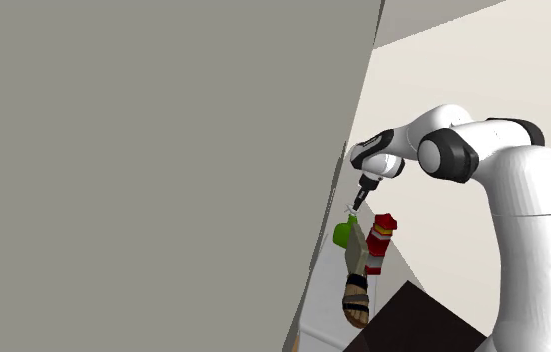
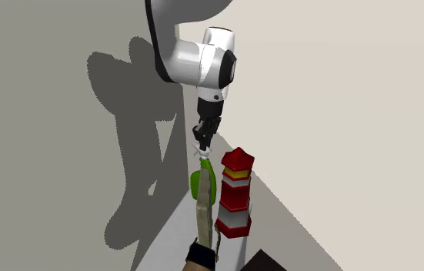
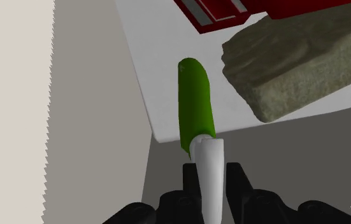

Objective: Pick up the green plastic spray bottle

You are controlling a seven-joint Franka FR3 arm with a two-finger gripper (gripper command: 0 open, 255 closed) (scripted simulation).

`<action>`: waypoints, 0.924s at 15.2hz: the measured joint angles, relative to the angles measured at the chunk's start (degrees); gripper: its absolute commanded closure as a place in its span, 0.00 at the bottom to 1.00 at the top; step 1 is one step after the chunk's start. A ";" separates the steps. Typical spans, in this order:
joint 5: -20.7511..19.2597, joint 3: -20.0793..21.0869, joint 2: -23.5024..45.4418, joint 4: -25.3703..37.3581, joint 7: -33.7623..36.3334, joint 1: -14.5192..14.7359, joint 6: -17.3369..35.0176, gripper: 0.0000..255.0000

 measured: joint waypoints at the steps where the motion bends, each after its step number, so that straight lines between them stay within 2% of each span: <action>1: -0.23 -0.27 0.04 -0.04 0.43 0.31 0.04 1.00; 6: -0.38 -0.36 0.03 0.14 1.09 0.30 -0.52 1.00; 8: -0.85 -0.35 0.49 1.28 0.89 -0.22 -2.51 1.00; 14: -2.46 -1.24 0.31 1.19 1.97 0.62 -3.26 1.00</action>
